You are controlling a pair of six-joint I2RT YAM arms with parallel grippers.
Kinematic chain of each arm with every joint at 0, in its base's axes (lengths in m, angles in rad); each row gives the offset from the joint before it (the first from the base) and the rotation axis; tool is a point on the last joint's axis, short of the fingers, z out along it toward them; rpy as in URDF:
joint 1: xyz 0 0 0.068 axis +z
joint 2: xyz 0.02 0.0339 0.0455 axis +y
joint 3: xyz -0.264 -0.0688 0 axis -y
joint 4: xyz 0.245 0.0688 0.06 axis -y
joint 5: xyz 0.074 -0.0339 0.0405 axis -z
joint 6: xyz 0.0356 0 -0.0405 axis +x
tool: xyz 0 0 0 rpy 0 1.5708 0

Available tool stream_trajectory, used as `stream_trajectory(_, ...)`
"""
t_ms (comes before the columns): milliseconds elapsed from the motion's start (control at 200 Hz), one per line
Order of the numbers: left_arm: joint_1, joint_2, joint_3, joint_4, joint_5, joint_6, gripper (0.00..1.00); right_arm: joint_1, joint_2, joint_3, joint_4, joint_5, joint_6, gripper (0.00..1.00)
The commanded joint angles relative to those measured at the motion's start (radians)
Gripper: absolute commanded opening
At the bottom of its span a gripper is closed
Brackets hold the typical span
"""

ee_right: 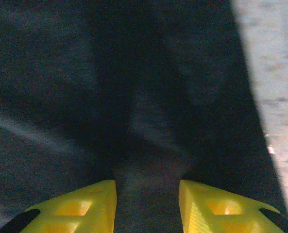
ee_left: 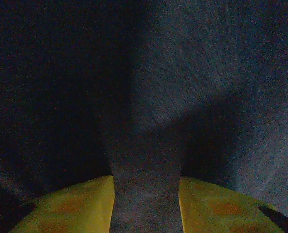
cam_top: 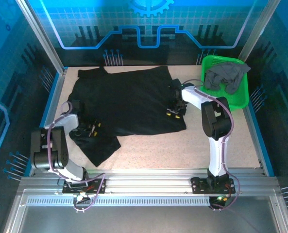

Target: Fold and stack the t-shirts

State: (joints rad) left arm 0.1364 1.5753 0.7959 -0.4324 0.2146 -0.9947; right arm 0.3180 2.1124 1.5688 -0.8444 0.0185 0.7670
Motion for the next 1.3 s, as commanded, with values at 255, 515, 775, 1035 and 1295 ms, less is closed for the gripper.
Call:
stream_trajectory(255, -0.142, 0.162, 0.115, 0.031, 0.122, 0.034, 0.4, -0.161, -0.062, -0.095, -0.056, -0.022, 0.042, 0.37)
stream_trajectory(515, -0.169, 0.024, 0.137, -0.134, 0.006, 0.081, 0.49, -0.225, -0.172, -0.166, 0.019, -0.042, 0.003, 0.37)
stream_trajectory(775, -0.171, -0.477, -0.059, -0.386, -0.249, 0.055, 0.53, -0.182, -0.408, -0.258, 0.036, 0.0, -0.069, 0.51)
stream_trajectory(1035, -0.188, -0.684, -0.287, -0.454, -0.092, -0.048, 0.45, -0.157, -0.568, -0.46, 0.059, -0.049, -0.065, 0.47)
stream_trajectory(1295, -0.278, -0.593, -0.349, -0.302, -0.048, -0.122, 0.51, -0.173, -0.671, -0.625, 0.112, -0.078, -0.063, 0.55)
